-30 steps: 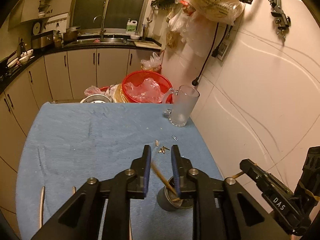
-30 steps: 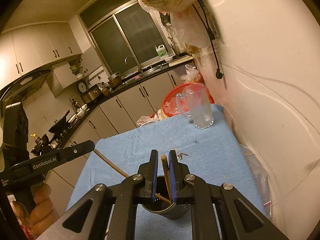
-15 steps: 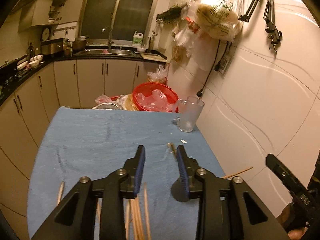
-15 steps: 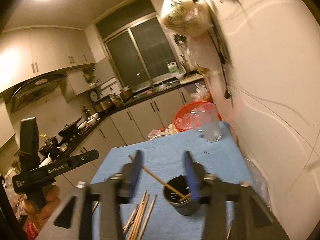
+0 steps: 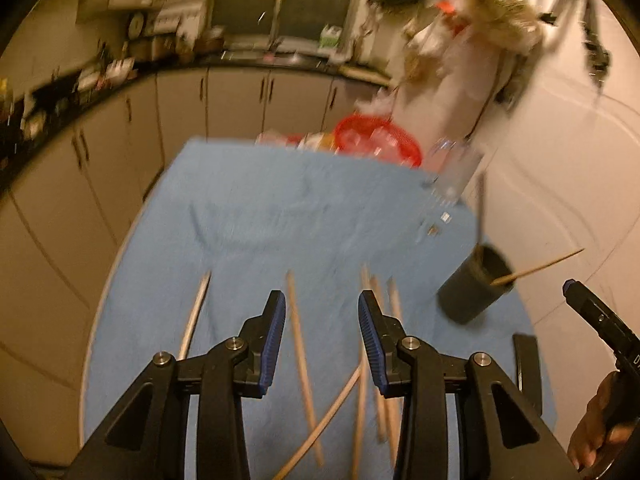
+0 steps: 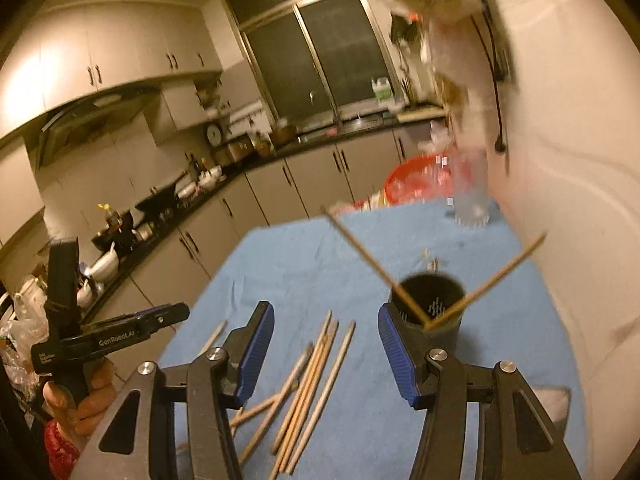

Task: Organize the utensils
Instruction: 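Move both open tools back to the remaining chopsticks, then close the left tool on a chopstick while the right tool grasps another chopstick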

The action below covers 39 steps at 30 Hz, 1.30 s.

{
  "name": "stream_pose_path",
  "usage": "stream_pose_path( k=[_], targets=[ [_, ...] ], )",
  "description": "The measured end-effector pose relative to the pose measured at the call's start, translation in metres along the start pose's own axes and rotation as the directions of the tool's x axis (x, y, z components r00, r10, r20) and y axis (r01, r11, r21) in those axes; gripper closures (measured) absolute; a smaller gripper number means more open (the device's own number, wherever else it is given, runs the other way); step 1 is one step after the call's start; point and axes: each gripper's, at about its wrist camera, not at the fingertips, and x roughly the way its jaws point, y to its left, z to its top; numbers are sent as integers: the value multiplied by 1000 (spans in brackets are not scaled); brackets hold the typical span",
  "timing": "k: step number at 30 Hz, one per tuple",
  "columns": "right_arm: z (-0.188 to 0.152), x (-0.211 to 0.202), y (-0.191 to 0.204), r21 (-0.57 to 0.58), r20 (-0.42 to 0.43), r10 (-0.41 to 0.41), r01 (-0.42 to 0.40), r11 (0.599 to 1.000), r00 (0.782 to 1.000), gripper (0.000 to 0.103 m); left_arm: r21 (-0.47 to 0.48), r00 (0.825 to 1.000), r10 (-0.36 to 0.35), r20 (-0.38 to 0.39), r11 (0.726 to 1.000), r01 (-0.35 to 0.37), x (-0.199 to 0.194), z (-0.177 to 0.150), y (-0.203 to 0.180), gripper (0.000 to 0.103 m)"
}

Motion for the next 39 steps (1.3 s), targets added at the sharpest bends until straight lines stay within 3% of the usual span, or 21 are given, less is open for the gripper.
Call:
stream_pose_path(
  k=[5, 11, 15, 19, 23, 24, 26, 31, 33, 34, 39],
  targets=[
    [-29, 33, -9, 19, -122, -9, 11, 1000, 993, 45, -22, 992, -17, -126, 1000, 14, 39, -20, 10, 64],
    [-57, 54, -24, 54, -207, -15, 27, 998, 978, 46, 41, 970, -47, -237, 997, 58, 82, -23, -29, 64],
    [-64, 56, -37, 76, -224, -24, 43, 996, 974, 46, 86, 949, -3, -316, 996, 32, 119, -24, -52, 64],
    [-66, 55, -43, 85, -230, -25, 46, 995, 973, 46, 119, 937, 62, -344, 993, -22, 147, -20, -63, 67],
    [-64, 54, -46, 84, -230, -28, 48, 995, 973, 46, 142, 921, 97, -378, 989, -46, 170, -20, -68, 82],
    [-63, 55, -44, 84, -231, -29, 50, 995, 973, 46, 150, 919, 121, -376, 986, -68, 174, -19, -69, 91],
    [-62, 57, -43, 86, -234, -29, 51, 995, 972, 46, 161, 920, 155, -360, 982, -103, 176, -17, -68, 94],
    [-58, 68, -30, 50, -265, -29, 44, 998, 964, 47, 86, 940, 112, -321, 992, -89, 157, -16, -48, 95],
    [-54, 80, -23, 27, -284, -41, 50, 998, 958, 55, 58, 953, 102, -285, 994, -89, 140, -17, -35, 95],
    [-53, 87, -20, 18, -295, -47, 55, 998, 954, 68, 50, 957, 103, -270, 994, -93, 131, -19, -28, 95],
    [-45, 132, -4, -36, -338, -113, 108, 994, 934, 68, -13, 974, 82, -211, 996, -87, 97, -18, 2, 95]
  ],
)
